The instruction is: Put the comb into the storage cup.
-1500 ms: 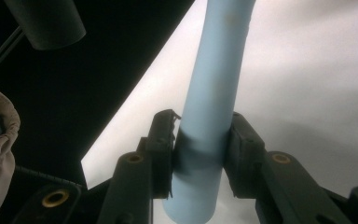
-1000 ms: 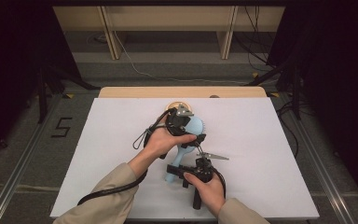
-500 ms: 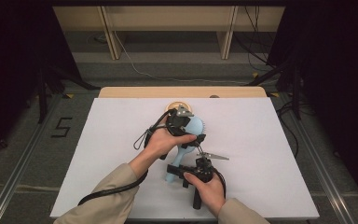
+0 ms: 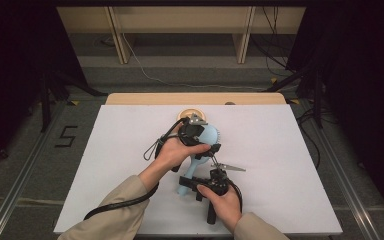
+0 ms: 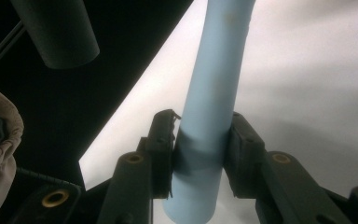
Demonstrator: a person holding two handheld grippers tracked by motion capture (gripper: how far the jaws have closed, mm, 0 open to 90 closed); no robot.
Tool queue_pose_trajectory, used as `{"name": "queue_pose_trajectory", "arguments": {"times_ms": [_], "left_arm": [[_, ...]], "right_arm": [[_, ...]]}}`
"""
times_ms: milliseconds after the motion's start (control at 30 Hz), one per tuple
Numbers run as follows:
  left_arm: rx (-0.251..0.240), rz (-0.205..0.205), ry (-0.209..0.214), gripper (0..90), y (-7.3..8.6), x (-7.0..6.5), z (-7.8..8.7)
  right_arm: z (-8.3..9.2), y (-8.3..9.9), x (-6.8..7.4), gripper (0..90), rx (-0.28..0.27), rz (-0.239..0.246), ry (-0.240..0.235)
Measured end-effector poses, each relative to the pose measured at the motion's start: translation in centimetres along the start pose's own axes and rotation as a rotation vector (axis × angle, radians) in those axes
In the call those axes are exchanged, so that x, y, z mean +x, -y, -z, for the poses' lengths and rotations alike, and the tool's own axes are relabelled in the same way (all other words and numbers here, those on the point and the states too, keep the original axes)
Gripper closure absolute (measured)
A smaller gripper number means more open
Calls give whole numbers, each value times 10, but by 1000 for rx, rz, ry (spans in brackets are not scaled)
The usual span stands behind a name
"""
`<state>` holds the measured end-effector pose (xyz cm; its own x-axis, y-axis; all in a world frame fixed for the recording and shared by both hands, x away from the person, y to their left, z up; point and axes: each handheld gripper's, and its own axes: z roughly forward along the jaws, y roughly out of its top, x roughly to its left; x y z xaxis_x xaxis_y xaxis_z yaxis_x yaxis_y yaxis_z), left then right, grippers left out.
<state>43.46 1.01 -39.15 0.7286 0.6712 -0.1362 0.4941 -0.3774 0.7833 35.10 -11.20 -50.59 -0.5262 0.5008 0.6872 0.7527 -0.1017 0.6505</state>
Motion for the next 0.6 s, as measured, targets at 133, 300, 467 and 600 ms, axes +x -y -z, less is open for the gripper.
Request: {"name": "queue_pose_trajectory", "arguments": {"times_ms": [133,300,467,600], "left_arm": [[-6,-1,3,165,0,0,1],[-32,3,9,170,2,0,3],[-48,3,16,175,3,-1,4],[-64,13,18,177,4,0,6]], "right_arm": [[0,0,0,670,0,3,1],[0,0,1,670,-4,13,5],[0,0,1,669,-1,29,12],[0,-1,1,669,-4,43,19]]}}
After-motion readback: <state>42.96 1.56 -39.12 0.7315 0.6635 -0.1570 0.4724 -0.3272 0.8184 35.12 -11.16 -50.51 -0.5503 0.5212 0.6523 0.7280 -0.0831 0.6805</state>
